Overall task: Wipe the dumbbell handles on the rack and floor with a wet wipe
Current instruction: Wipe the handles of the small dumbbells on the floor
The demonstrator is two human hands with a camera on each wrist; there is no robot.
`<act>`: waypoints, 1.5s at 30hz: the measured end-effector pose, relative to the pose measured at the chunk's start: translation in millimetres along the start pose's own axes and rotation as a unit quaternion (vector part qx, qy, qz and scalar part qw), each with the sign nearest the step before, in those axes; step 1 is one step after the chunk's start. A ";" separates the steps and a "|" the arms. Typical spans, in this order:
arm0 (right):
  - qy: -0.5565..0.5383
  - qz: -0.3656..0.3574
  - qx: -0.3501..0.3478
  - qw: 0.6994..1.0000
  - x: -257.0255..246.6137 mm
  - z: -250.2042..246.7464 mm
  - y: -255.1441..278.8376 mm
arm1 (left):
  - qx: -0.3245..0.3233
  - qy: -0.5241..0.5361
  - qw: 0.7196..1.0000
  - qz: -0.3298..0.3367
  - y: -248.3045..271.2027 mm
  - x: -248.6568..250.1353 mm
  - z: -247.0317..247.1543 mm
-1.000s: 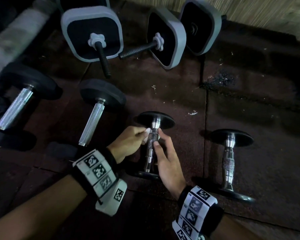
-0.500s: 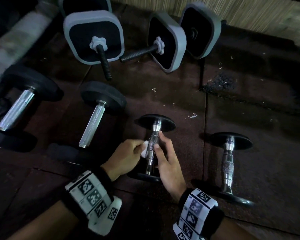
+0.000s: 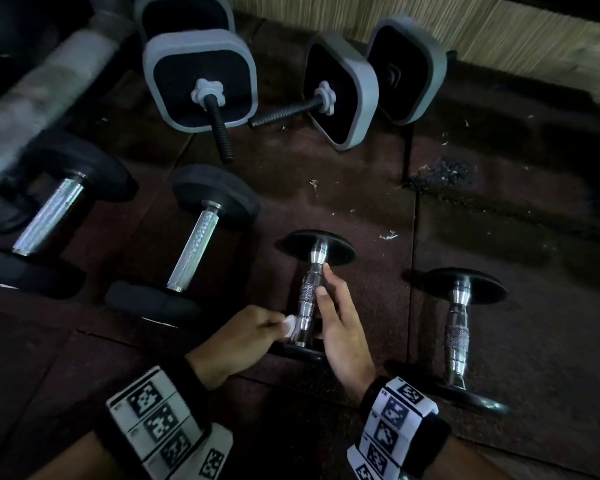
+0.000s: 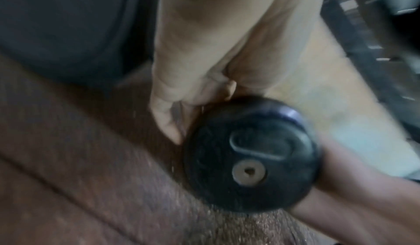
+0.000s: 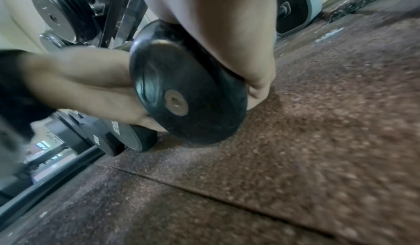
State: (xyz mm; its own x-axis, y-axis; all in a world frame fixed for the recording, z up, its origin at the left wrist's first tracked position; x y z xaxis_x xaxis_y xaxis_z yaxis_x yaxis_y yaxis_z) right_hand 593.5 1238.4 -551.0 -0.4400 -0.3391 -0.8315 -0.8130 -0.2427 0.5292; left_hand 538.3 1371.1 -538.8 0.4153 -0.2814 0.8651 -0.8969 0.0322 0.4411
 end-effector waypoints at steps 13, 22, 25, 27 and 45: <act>0.011 -0.002 0.000 1.000 -0.6 -1.6 0.0 | 0.112 0.013 0.990 0.089 -65.6 37.5 -31.2; 0.002 0.001 -0.001 1.000 2.7 -4.3 -0.1 | -0.071 0.021 0.997 -0.006 -20.6 -11.7 9.3; 0.004 0.011 -0.005 1.000 1.9 -1.9 0.5 | -0.002 0.095 0.995 -0.029 -33.5 -4.5 3.6; 0.011 0.009 -0.004 1.000 0.0 -0.4 0.7 | 0.055 0.122 0.990 -0.031 -49.9 5.0 -6.3; 0.004 -0.032 -0.017 0.999 -11.9 -18.0 16.6 | 0.152 -0.055 0.966 0.204 26.0 58.0 -10.4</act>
State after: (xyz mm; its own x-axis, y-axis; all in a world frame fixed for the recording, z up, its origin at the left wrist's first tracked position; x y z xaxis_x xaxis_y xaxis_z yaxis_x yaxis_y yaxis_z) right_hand 592.2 1222.1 -529.2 -0.3846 -0.3301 -0.8620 -0.8257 -0.2945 0.4811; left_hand 540.7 1365.6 -474.6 0.0152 -0.4060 0.9137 -0.9926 -0.1162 -0.0351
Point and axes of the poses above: each hand's wrist, its own y-axis away from the middle knuckle, its own z-axis out of the palm, x = y × z, the point moved 8 cm from there along -y, towards the middle knuckle, and after that the axes turned 10 degrees about z, right-handed, at the moved point
